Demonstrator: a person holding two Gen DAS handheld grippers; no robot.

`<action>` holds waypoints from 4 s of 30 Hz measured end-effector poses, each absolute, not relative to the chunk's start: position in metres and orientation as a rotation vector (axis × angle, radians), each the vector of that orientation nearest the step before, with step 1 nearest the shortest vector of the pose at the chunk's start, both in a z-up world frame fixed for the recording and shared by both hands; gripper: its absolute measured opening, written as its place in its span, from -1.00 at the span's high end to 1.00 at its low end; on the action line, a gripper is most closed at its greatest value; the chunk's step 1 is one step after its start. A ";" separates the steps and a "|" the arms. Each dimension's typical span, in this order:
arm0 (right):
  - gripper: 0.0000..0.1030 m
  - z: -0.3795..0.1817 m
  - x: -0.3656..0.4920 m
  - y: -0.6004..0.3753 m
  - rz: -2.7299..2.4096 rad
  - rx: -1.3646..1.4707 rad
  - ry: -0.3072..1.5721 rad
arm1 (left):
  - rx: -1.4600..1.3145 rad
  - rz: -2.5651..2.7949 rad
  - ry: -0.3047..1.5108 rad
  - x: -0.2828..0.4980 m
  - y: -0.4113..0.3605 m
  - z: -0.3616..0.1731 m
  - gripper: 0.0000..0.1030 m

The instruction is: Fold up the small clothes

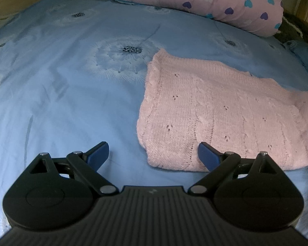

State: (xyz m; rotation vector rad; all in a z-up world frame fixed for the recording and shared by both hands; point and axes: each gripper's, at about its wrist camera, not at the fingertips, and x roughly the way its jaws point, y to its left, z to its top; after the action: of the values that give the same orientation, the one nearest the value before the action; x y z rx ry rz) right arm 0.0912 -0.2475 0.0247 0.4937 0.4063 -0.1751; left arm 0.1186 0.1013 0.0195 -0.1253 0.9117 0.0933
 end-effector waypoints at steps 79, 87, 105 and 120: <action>-0.20 0.057 0.082 -0.170 0.378 0.214 0.514 | -0.207 0.008 0.779 0.143 0.085 0.086 -0.88; -0.26 0.027 0.113 -0.194 0.278 0.445 0.577 | -0.130 0.003 0.781 0.188 0.058 0.062 -0.88; -0.39 -0.012 0.122 -0.201 0.245 0.552 0.582 | -0.198 -0.053 0.678 0.194 0.052 0.023 -0.14; -0.40 -0.006 0.113 -0.204 0.257 0.456 0.520 | -0.242 -0.034 0.558 0.172 0.068 0.048 0.49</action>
State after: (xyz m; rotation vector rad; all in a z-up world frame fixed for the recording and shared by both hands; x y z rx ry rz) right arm 0.1131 -0.2036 -0.0059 0.4560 0.5200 0.2566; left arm 0.1722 0.0678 0.0478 -0.2419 0.5579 -0.0335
